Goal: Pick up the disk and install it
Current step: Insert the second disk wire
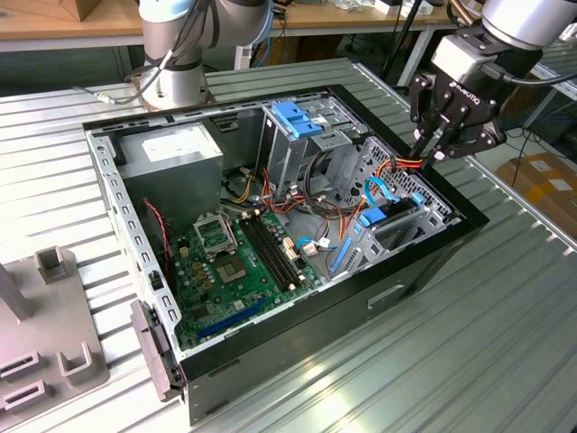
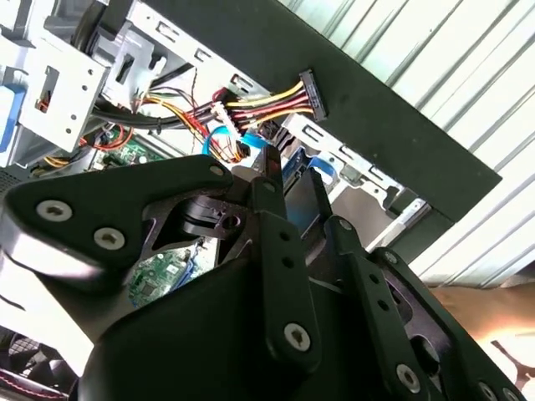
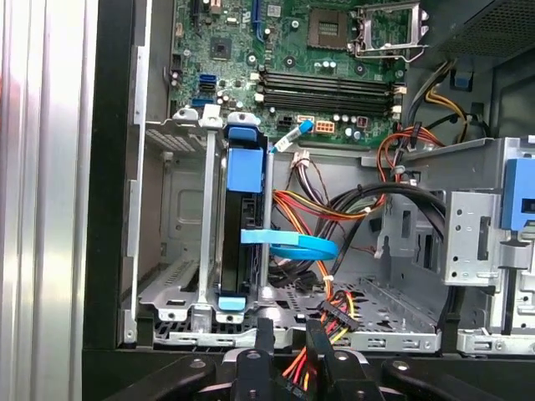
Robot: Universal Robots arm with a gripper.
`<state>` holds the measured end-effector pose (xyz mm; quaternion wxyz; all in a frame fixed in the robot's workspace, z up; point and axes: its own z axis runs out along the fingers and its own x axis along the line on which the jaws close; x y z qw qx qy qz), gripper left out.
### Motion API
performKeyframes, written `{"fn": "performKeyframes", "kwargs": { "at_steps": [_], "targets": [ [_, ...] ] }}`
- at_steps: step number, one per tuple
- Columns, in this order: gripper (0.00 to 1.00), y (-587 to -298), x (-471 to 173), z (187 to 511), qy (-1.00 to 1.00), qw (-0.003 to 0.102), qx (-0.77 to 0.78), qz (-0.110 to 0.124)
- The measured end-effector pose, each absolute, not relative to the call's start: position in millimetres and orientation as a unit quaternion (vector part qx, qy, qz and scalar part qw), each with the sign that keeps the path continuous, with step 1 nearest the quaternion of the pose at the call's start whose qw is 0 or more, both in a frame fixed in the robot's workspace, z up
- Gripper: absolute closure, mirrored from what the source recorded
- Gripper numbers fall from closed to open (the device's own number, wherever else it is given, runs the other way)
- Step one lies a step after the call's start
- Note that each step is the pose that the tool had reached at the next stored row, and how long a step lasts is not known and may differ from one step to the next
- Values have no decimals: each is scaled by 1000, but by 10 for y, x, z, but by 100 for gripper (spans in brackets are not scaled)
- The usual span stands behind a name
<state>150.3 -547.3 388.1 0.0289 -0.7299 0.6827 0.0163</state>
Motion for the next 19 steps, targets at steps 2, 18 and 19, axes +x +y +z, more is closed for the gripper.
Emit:
{"fn": "performKeyframes", "kwargs": {
  "at_steps": [2, 18, 19],
  "targets": [
    [70, -5465, 1539, 3876, 672, 29, -740, 17],
    [70, -5446, 1810, 3817, 614, 27, -789, 19],
    [70, -5445, 1810, 3818, 614, 27, -789, 19]
  ]
}}
